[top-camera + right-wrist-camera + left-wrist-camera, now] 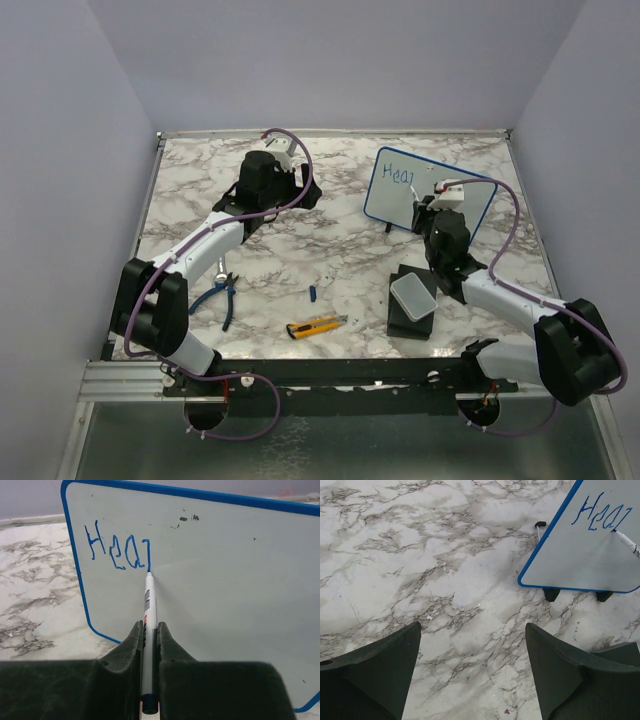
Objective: Write a sentence on the whiteboard
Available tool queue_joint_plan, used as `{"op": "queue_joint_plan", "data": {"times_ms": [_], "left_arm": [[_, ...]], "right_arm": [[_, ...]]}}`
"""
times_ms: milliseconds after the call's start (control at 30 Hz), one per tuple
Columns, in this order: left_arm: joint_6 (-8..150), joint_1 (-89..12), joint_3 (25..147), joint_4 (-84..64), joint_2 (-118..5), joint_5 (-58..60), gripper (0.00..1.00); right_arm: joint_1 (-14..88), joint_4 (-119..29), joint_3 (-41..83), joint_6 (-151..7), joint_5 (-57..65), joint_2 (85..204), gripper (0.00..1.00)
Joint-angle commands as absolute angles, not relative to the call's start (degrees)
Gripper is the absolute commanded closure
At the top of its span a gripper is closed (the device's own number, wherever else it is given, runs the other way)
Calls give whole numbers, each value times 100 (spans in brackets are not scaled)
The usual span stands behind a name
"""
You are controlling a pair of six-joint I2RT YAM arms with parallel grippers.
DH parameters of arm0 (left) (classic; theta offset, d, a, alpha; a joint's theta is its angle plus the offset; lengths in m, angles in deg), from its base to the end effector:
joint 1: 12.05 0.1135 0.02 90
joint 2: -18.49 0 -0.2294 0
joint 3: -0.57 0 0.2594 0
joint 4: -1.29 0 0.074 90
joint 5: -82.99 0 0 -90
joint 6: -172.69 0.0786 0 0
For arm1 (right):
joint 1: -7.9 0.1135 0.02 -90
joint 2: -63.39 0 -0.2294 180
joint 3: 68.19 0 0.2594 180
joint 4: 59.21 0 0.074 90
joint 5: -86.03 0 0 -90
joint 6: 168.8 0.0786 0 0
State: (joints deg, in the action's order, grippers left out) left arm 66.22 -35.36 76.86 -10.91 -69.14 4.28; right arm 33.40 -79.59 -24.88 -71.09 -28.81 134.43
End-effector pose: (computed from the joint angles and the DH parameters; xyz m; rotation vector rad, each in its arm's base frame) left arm 0.3643 -0.1737 0.2314 0.2519 2.0151 -0.6401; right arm 0.3023 0.1076 0.1912 0.0608 1.6865 0.0667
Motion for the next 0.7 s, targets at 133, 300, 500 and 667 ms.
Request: {"op": "queue_joint_plan", "data": {"times_ms": [133, 300, 500, 667], "left_arm": [[6642, -3490, 7626, -1015, -6767, 492, 14], [6639, -3494, 7626, -1015, -6757, 493, 14], [6633, -3492, 7626, -1015, -6760, 504, 14], [6634, -3490, 7626, -1015, -6757, 512, 14]], "right_arm": [[3321, -8073, -2284, -7306, -3250, 13254, 100], [3321, -8068, -2333, -7297, -3389, 13197, 100], [3321, -8003, -2383, -7251, -3352, 13170, 100], [3321, -8175, -2545, -7404, -2909, 12854, 100]]}}
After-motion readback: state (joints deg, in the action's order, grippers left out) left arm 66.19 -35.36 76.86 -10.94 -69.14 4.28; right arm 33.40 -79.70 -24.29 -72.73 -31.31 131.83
